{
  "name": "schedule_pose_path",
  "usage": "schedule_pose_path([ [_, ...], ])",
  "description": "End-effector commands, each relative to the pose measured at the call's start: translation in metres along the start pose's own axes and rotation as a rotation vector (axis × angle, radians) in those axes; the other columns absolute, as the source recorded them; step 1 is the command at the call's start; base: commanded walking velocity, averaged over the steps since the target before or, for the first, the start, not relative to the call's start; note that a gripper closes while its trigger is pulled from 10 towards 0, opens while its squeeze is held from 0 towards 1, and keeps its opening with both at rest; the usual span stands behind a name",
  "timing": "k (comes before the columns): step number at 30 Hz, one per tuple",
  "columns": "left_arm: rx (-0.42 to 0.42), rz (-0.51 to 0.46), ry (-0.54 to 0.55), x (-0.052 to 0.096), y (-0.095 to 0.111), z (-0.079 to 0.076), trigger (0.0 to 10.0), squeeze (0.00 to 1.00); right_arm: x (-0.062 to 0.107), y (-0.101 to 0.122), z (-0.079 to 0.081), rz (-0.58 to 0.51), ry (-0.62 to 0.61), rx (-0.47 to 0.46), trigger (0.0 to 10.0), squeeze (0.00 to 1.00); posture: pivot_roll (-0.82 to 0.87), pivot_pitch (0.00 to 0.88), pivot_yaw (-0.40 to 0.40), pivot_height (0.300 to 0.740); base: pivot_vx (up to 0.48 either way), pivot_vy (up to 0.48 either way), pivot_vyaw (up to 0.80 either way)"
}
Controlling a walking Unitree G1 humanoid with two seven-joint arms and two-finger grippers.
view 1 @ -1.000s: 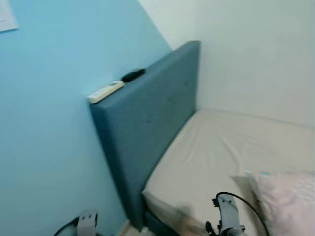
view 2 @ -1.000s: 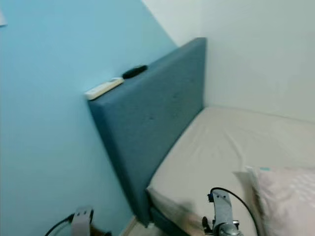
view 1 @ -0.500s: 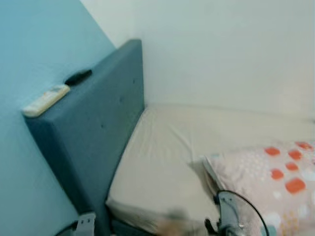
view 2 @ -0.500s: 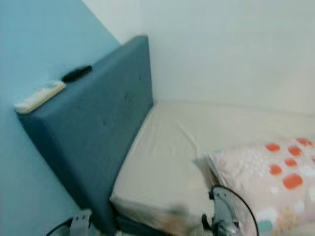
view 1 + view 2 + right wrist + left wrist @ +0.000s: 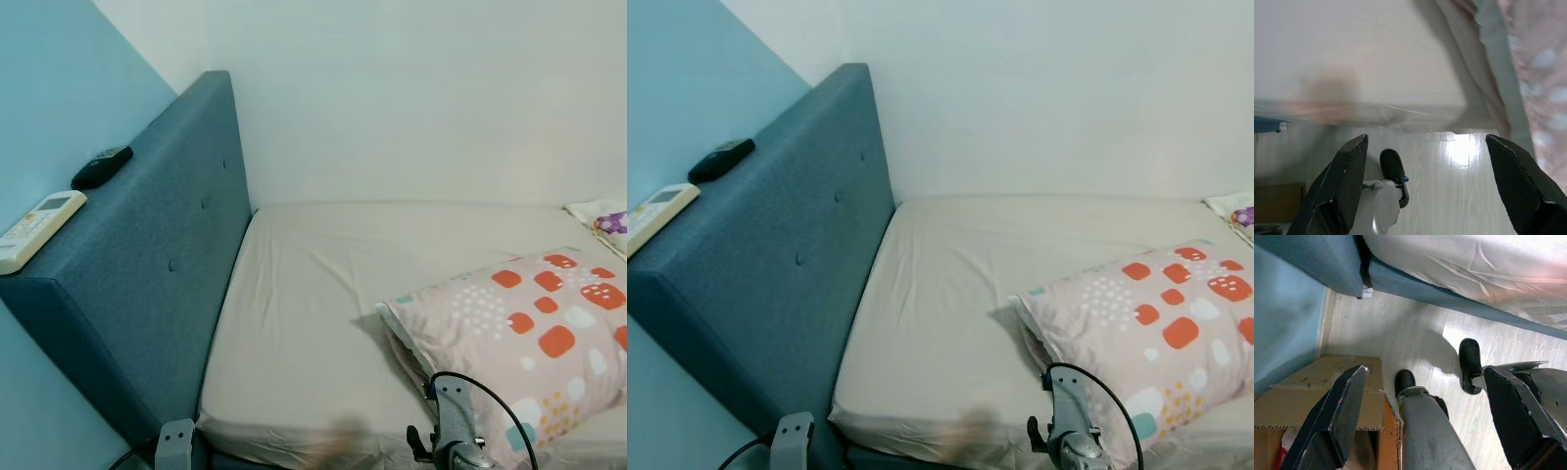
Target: Clean up the room
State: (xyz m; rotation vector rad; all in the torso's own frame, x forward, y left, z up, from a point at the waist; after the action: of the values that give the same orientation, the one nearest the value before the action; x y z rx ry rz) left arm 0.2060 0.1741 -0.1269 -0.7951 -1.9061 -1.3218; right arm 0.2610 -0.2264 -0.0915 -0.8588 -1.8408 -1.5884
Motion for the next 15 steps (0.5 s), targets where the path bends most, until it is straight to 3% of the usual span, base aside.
schedule_pose_path([
  [1, -0.018, 0.024, 0.004, 0.0012, -0.0041, 0.0039, 10.0, 0.0, -0.0005, 0.0027, 0.004, -0.008, 0.011, 0.007, 10.0, 0.0, -0.11, 0.0, 0.026, 0.72, 0.0, 0.0, 0.0],
  [5, -0.019, 0.032, 0.002, 0.0017, -0.0059, 0.0048, 10.0, 0.0, -0.0002, -0.0011, 0.0064, 0.003, 0.018, 0.022, 10.0, 0.0, -0.11, 0.0, 0.024, 0.72, 0.0, -0.156, 0.0],
  [15, -0.008, 0.032, -0.006, 0.0013, -0.0064, 0.0024, 10.0, 0.0, -0.0002, -0.0014, 0.0058, 0.005, 0.018, 0.03, 10.0, 0.0, -0.11, 0.0, 0.023, 0.72, 0.0, -0.4, 0.0],
])
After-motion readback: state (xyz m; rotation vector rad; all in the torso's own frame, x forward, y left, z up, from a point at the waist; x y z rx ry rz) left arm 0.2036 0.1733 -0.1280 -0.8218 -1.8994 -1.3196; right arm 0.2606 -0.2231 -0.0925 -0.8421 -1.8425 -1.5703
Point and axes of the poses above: a point about 5 cm out from each wrist's last joint towards the gripper, its own x axis pointing back from the gripper into the wrist, its own y axis along the axis of the wrist's last joint, z = x × y, the point moved 5 cm from there along -x, pointing out of the wrist towards the gripper, and after that the axes turned 7 degrees about x, right-handed, at the moved point
